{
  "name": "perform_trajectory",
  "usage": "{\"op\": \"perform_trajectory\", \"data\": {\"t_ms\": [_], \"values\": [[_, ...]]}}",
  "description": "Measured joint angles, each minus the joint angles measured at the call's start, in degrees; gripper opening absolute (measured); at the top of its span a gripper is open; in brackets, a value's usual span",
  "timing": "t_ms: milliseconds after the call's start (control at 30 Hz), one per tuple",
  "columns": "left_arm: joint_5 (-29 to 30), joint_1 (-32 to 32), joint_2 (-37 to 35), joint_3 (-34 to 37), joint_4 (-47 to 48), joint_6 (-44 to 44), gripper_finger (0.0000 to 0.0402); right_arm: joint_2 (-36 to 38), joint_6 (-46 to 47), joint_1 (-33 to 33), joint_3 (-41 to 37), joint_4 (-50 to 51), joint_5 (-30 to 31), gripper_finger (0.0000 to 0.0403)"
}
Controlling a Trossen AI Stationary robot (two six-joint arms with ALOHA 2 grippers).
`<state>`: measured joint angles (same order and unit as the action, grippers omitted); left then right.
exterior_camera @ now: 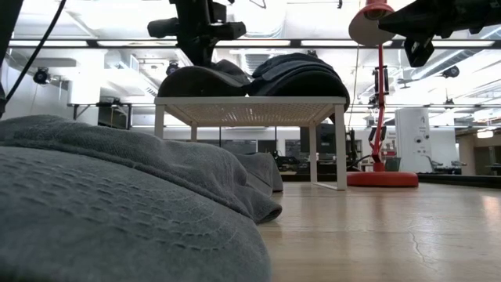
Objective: Pick & Place hat
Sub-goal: Put the bottom left gray cap on the shelf
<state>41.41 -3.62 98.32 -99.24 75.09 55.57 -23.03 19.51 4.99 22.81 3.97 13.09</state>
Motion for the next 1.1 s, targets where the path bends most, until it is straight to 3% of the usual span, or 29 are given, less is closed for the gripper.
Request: {"op": "perform_trajectory", "data": {"t_ms": [233, 667, 1100], "values": [[0.0, 0.0, 0.0, 0.0, 0.0, 0.0, 0.0023, 0.0, 0.0, 0.0, 0.0, 0.0, 0.0, 0.0008], [0.0, 0.0, 0.0, 0.0, 0.0, 0.1, 0.0089, 0.0, 0.0, 0.0, 0.0, 0.0, 0.0, 0.0008], [0.3, 0.0, -1.3, -1.1, 0.0, -0.5, 0.0093, 0.0, 0.0, 0.0, 0.0, 0.0, 0.0, 0.0008]]}}
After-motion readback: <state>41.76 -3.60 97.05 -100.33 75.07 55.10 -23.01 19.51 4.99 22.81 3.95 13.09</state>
